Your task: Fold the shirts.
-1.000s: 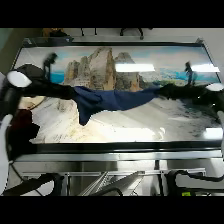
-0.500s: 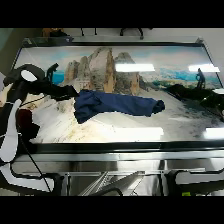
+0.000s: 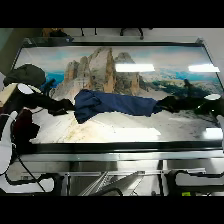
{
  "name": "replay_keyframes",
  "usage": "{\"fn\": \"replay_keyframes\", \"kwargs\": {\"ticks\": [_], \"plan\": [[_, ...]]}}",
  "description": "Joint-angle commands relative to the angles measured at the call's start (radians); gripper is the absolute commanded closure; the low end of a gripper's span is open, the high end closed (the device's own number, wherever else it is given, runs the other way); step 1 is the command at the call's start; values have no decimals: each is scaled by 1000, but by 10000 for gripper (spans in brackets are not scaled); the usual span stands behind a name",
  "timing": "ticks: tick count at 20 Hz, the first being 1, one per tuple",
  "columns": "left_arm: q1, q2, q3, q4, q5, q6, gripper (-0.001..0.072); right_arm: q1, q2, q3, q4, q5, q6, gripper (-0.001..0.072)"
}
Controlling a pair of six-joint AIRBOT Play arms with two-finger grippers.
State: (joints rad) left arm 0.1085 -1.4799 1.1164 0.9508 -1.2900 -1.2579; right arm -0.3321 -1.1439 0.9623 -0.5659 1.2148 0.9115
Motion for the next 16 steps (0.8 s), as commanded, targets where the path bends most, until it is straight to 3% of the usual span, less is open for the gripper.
{"fn": "replay_keyframes", "kwargs": {"ticks": [1, 4, 5, 6, 7, 10, 13, 16], "plan": [[-35, 17, -183, -1, 90, 24, -1, 116, -23, -102, -7, -133, -39, 176], [-52, 17, -229, -3, 128, 27, 0, 167, -75, -92, 24, -213, -52, 192], [-53, 17, -232, -3, 130, 27, -1, 179, -88, -84, 42, -195, -52, 307], [-53, 17, -231, -4, 129, 27, 0, 187, -90, -76, 82, -133, -61, 573], [-53, 17, -226, -1, 126, 27, 0, 194, -86, -60, 167, -43, -97, 689], [-53, 17, -198, -3, 119, 27, -1, 195, -48, 55, 508, 108, -113, 690], [-54, 17, -160, -5, 112, 26, -1, 155, -39, 284, 816, 85, -215, 690], [-54, 17, -122, -10, 94, 26, -1, 98, -39, 561, 908, -40, -269, 690]]}}
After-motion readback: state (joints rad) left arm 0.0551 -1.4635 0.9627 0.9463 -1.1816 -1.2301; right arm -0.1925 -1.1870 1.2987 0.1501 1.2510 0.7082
